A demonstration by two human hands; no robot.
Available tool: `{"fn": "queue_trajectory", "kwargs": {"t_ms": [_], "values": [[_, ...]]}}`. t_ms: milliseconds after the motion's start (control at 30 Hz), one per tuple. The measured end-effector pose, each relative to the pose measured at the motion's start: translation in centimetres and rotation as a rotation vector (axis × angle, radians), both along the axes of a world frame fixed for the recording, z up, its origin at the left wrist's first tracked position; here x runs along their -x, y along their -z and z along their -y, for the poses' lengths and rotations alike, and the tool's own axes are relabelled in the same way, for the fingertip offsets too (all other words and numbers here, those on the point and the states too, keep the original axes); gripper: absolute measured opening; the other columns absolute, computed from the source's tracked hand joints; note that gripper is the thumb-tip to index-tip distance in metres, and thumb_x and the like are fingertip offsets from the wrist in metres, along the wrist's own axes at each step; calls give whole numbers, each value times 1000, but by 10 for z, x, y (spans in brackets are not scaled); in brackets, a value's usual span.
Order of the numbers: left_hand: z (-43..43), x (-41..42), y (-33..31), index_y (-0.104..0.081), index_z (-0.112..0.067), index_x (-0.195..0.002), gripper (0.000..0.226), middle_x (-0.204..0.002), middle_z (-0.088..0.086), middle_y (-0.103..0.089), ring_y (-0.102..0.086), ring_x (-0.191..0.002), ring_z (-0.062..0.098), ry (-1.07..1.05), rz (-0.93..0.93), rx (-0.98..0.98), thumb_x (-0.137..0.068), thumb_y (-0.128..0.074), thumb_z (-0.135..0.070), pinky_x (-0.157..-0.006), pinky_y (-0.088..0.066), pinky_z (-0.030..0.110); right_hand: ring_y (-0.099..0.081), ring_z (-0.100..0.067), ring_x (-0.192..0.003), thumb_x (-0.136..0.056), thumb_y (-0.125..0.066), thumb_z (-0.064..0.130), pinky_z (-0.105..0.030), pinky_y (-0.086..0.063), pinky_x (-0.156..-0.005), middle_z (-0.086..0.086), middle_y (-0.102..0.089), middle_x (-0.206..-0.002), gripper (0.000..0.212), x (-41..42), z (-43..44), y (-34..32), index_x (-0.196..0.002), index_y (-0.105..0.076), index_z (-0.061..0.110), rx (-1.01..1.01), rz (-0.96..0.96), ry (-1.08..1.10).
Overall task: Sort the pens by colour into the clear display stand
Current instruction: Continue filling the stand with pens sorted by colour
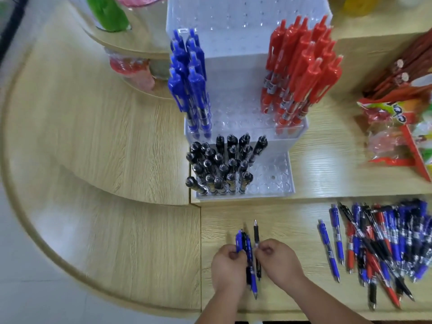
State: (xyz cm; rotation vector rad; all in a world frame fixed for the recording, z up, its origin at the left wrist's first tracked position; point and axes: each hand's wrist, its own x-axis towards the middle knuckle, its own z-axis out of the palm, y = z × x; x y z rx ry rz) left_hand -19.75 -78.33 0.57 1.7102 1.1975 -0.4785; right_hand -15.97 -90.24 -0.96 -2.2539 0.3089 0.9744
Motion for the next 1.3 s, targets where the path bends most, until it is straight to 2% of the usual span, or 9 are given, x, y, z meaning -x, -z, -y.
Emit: {"fn": "queue_trajectory", "kwargs": {"t_ms": [67, 200, 333, 433, 500, 800, 933, 1067, 1300], "values": [[-8, 0, -19, -67, -23, -74, 12, -62, -6, -67, -58, -51, 1, 1, 87, 23, -83, -68, -15, -47, -39, 10, -60, 5, -64, -89, -61, 36, -18, -46, -59, 18, -67, -67, 13, -3, 4, -19, -77, -63, 34, -10, 64, -16], [-27, -2, -67, -68, -26, -70, 19, -64, -13, -67, -57, -56, 0, 82, 262, 43, -80, -72, -10, -56, -45, 10, -62, 4, -71, -91, -63, 29, -14, -48, -68, 16, -70, -73, 16, -11, 18, -76, -82, -62, 41, -103, 155, -25], [-42, -12, -118, -70, -32, -72, 29, -70, -7, -69, -59, -57, 1, 163, 436, 18, -79, -74, -4, -62, -50, 16, -67, -4, -68, -91, -66, 21, -10, -47, -64, 9, -74, -77, 17, -19, 29, -145, -101, -65, 34, -292, 158, 98], [-47, -23, -151, -70, -26, -76, 20, -66, -9, -69, -57, -55, -1, 180, 520, 0, -80, -77, -8, -58, -47, 15, -65, -20, -59, -93, -61, 9, -23, -50, -57, -5, -76, -80, 19, -30, 28, -185, -104, -63, 24, -473, 129, 290], [-47, -30, -168, -72, -27, -81, 15, -69, -11, -70, -59, -58, -1, 180, 559, -4, -80, -78, -13, -58, -47, 12, -60, -19, -56, -95, -57, 4, -28, -47, -52, -10, -75, -81, 17, -40, 27, -202, -101, -67, 16, -559, 118, 382], [-38, -58, -223, -72, -26, -81, 18, -71, -13, -71, -62, -63, 2, 257, 694, -72, -82, -75, -9, -64, -54, 25, -57, -23, -64, -99, -47, 3, -31, -50, -57, -16, -72, -84, 24, -75, 23, -229, -104, -70, 7, -788, 38, 491], [-37, -69, -236, -71, -31, -78, 22, -71, -15, -71, -65, -67, 1, 280, 713, -104, -81, -74, -9, -66, -51, 16, -57, -26, -64, -100, -46, 1, -34, -53, -61, -19, -72, -86, 26, -81, 28, -225, -104, -71, 6, -800, 35, 507], [-36, -79, -243, -70, -29, -80, 18, -71, -11, -72, -67, -68, 2, 333, 700, -91, -83, -72, -11, -71, -54, 22, -58, -24, -61, -99, -47, -1, -34, -54, -59, -22, -72, -87, 26, -81, 30, -223, -102, -71, 5, -828, 27, 517], [-31, -87, -252, -69, -29, -81, 17, -75, -14, -71, -66, -70, 0, 355, 691, -90, -83, -73, -13, -74, -58, 29, -60, -25, -69, -97, -47, -7, -39, -56, -74, -18, -71, -90, 28, -81, 40, -220, -104, -72, 5, -892, -3, 455]]}}
